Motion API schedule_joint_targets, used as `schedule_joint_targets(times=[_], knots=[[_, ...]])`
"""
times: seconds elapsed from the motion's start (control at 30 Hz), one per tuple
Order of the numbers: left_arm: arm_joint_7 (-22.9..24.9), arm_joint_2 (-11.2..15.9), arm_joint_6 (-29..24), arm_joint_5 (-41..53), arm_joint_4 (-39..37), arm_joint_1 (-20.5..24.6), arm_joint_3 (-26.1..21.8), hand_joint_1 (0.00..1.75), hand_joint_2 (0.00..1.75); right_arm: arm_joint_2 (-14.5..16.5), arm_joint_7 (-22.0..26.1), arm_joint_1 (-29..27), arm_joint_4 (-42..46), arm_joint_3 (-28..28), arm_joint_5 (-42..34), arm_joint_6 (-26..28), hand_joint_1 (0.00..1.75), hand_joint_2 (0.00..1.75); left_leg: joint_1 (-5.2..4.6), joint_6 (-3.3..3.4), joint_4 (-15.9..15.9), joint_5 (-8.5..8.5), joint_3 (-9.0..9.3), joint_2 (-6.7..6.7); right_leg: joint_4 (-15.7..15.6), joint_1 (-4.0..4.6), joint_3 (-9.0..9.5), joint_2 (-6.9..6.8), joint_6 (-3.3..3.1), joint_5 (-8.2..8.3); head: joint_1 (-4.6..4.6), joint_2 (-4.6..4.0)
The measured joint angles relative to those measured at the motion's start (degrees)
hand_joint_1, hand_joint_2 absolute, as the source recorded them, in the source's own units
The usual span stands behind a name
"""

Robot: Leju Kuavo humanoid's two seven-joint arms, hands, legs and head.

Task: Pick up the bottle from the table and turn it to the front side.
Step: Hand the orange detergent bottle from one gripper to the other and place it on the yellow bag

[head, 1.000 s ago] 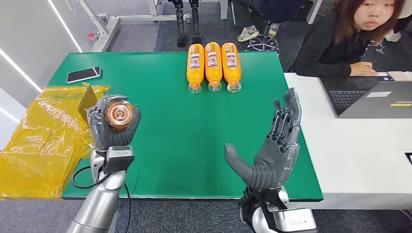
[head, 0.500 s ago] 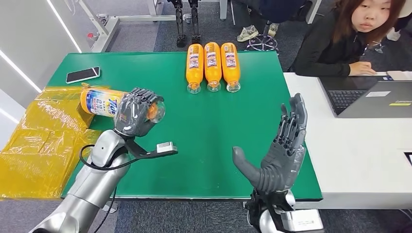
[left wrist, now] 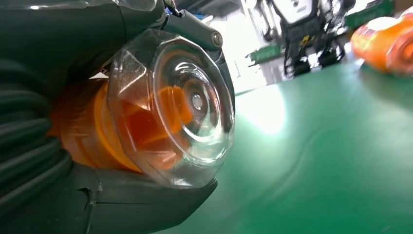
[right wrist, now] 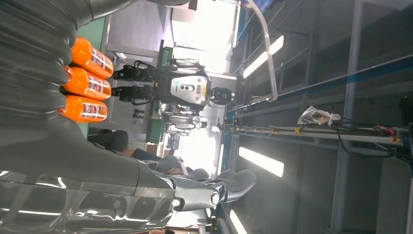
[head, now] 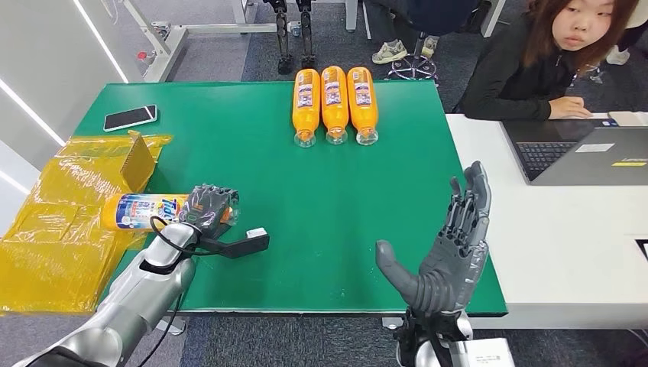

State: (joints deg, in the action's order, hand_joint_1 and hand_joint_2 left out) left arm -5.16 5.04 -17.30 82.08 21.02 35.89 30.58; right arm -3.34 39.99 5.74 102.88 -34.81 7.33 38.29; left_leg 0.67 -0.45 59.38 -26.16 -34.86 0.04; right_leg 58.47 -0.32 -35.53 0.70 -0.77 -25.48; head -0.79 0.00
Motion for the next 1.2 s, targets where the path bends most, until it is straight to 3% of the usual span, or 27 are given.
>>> schedule_joint_targets(times=[0.13, 0.27, 0.5, 0.7, 0.9, 0.97, 1.07, 1.13, 1.2], knots=[[0.56, 0.17, 0.96, 0.17, -0.72, 0.25, 0.16, 1.64, 1.75, 0.00, 0.01, 0.00, -0.01, 0.04, -0.07, 0.00, 0.00, 1.75, 0.00, 0.00, 0.00, 0.00, -0.01, -0.01, 0.00, 0.00, 0.00, -0.01, 0.00, 0.00, 0.00, 0.00], [4.86, 1.68, 7.74, 0.01, -3.39, 0.77, 0.39, 0.00, 1.75, -0.01, -0.01, 0.49, -0.35, 0.45, -1.45, 0.00, 0.00, 1.75, 0.00, 0.00, 0.00, 0.00, -0.01, 0.00, 0.01, 0.00, 0.00, 0.00, 0.00, 0.00, 0.01, 0.00], [5.79, 3.29, 8.03, -0.79, -4.35, 2.17, 0.39, 0.00, 1.75, -0.12, -0.03, 1.58, -1.35, 0.56, -2.89, 0.01, 0.00, 1.75, 0.00, -0.01, -0.01, 0.01, 0.03, 0.00, 0.07, 0.00, 0.01, -0.02, -0.01, 0.00, 0.00, 0.00], [4.56, 3.32, 2.83, -0.60, -4.45, 2.54, 0.39, 0.00, 1.75, -0.18, -0.04, 2.41, -2.33, 0.58, -3.16, 0.01, 0.00, 1.75, 0.00, -0.03, 0.00, 0.04, 0.02, -0.03, 0.08, 0.00, 0.01, -0.05, -0.01, 0.00, 0.00, 0.00], [6.56, 2.88, -1.15, 1.80, -4.36, 3.53, 0.39, 0.00, 1.75, -0.20, -0.03, 2.88, -2.90, 0.92, -2.55, 0.02, 0.00, 1.75, -0.01, -0.04, 0.01, 0.04, 0.03, -0.02, 0.07, -0.01, 0.00, -0.04, -0.01, 0.00, 0.00, 0.00], [2.00, 2.28, -2.48, -1.24, -3.84, 3.55, 0.09, 0.00, 1.75, -0.20, -0.03, 2.77, -2.91, 1.18, -1.87, 0.01, 0.00, 1.75, -0.01, -0.03, 0.01, 0.04, 0.02, -0.04, 0.06, -0.02, 0.00, -0.05, -0.01, 0.00, 0.01, 0.00], [-11.89, 0.75, -1.45, -10.52, -2.07, 3.02, -1.67, 0.00, 1.75, -0.20, -0.02, 2.37, -2.89, 1.80, -1.18, 0.01, 0.00, 1.75, -0.02, -0.03, 0.02, 0.04, -0.02, -0.14, 0.05, -0.02, 0.01, -0.15, 0.00, -0.01, -0.02, 0.00], [-22.78, -0.21, 5.23, -19.54, 0.56, 1.77, -3.37, 0.00, 1.75, -0.22, -0.02, 2.07, -2.86, 2.12, -1.24, 0.02, 0.00, 1.75, -0.04, -0.03, 0.01, 0.03, -0.02, -0.08, 0.05, -0.04, 0.01, -0.07, 0.00, 0.00, -0.02, 0.00], [-31.20, -0.36, 16.38, -32.04, 6.44, -0.83, -4.47, 0.00, 1.75, -0.39, -0.02, 1.57, -2.79, 2.44, -1.76, 0.02, 0.00, 1.75, -0.05, -0.02, 0.02, 0.00, 0.00, 0.06, 0.04, -0.06, -0.01, 0.09, 0.00, 0.00, 0.00, 0.00]])
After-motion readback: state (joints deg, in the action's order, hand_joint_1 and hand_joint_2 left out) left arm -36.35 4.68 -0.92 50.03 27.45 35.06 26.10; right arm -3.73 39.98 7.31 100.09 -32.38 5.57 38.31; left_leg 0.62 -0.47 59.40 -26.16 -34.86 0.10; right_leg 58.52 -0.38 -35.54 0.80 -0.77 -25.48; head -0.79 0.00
